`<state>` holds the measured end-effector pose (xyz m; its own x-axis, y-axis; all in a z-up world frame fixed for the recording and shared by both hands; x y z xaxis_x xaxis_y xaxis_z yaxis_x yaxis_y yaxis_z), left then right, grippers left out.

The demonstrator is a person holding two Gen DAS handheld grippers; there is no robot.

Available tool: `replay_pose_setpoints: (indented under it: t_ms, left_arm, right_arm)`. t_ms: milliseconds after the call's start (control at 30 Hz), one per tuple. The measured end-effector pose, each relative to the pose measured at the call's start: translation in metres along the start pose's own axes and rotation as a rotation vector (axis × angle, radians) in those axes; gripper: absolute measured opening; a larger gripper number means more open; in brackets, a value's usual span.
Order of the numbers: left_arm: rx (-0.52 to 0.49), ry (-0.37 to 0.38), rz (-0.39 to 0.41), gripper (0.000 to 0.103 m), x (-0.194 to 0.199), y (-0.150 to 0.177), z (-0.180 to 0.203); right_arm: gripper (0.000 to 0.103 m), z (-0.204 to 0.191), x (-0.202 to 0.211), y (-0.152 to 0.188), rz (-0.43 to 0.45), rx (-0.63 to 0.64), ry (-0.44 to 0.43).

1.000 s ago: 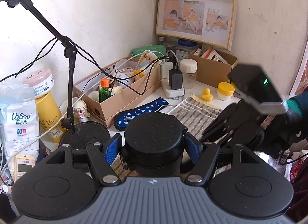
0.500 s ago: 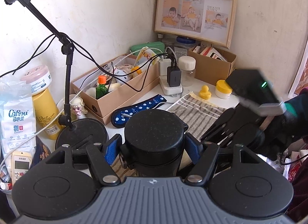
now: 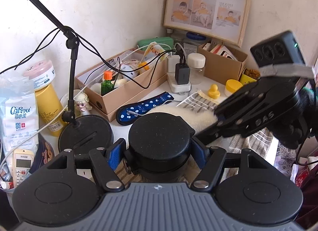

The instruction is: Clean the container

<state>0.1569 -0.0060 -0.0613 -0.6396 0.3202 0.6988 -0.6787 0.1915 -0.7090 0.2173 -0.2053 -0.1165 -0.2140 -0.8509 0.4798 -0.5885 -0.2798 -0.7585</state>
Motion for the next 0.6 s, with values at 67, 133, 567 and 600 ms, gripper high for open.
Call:
replay_pose_setpoints:
  t_ms: [67, 133, 567, 600]
  left_arm:
    - [0.001, -0.003, -0.007, 0.069, 0.0, -0.001, 0.001]
    - [-0.003, -0.005, -0.021, 0.069, -0.001, -0.002, 0.002]
    - [-0.464, 0.166, -0.216, 0.064, -0.001, -0.023, 0.01]
    - [-0.479, 0.17, -0.227, 0.064, -0.002, -0.023, 0.011]
  right_arm:
    - [0.014, 0.004, -0.008, 0.007, -0.029, -0.015, 0.004]
    - [0.014, 0.008, -0.016, 0.015, -0.057, -0.031, 0.005]
    - [0.014, 0.003, -0.021, 0.032, -0.1, -0.038, -0.013]
    - [0.014, 0.002, -0.02, 0.033, -0.098, -0.042, -0.009]
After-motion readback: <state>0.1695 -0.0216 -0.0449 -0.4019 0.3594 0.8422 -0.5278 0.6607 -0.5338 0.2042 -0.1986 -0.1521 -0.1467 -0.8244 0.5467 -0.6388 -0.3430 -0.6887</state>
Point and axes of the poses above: each gripper's, at about its wrist camera, not at the fingertips, and x roughly against the way its jaws point, z to its right, y to its underside, the point moved 1 cm from there along -x, roughly the way its jaws point, and after that the axes turned 10 degrees about x, right-handed, at the moved point
